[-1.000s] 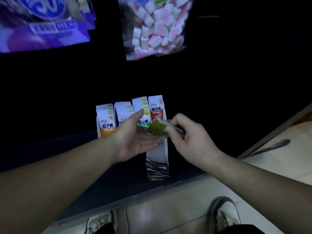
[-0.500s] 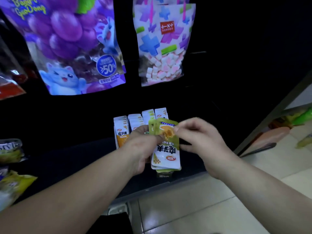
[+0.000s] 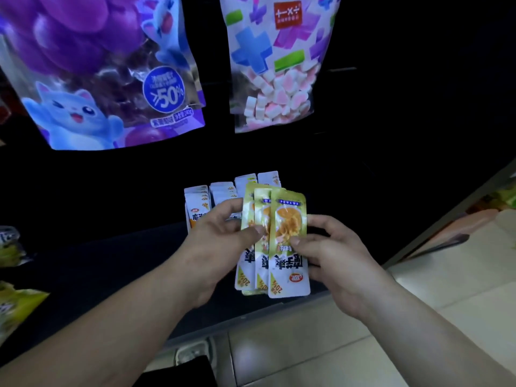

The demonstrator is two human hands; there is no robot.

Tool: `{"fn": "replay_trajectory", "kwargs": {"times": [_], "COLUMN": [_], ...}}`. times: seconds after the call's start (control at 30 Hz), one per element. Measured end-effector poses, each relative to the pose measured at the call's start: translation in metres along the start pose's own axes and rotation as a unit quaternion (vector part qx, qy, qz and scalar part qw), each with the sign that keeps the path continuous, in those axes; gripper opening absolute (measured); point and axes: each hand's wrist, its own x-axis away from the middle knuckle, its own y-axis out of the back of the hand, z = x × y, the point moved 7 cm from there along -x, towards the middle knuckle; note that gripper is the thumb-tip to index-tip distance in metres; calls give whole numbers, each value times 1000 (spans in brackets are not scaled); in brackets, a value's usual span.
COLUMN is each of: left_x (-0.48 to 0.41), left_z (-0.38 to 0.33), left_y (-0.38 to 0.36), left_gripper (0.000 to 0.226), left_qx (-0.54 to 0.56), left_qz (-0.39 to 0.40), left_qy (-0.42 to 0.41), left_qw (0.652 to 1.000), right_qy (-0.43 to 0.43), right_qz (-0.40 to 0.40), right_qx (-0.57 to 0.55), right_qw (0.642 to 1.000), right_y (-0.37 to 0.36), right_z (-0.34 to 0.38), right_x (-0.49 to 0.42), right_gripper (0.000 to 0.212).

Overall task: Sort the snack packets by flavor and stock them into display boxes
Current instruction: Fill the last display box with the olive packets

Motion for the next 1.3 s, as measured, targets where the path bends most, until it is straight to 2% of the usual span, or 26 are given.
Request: {"fn": "replay_trajectory", "kwargs": {"times": [0.13, 0.33, 0.47, 0.93, 1.03, 1.17, 1.23, 1.3], "left_x": [-9, -13, -14, -19, -20, -17, -13, -15], "left_z": [0, 4, 3, -2, -1, 7, 6, 0], "left_y": [3, -8, -13, -40, -47, -53, -52, -44], "left_gripper": [35, 16, 15, 25, 37, 62, 64, 54], "left_qx": [-10, -2, -14, -38, -26, -96, -121, -159], "left_qz": [-24, -19, -27, -19, 18, 82, 67, 27], "left_qy": [-10, 5, -2, -9, -6, -1, -5, -25], "left_qw": [1000, 1000, 1000, 999, 999, 992, 990, 987], "right_qy": [-11, 5, 5, 6, 4, 11, 19, 49], "right_qz": [2, -60, -85, -39, -65, -112, -114, -128], "right_qx": [-31, -42, -37, -61, -96, -115, -96, -41], "right_qw": [999, 997, 996, 997, 993, 987, 989, 990], "right_y": [2, 25, 43, 42, 48, 61, 62, 66], "right_z": [-4, -4, -7, -6, -6, -5, -5, -1], "right_x": [-6, -11, -14, -13, -15, -15, -15, -15], "right_gripper": [31, 29, 25, 22, 22, 21, 19, 18]}}
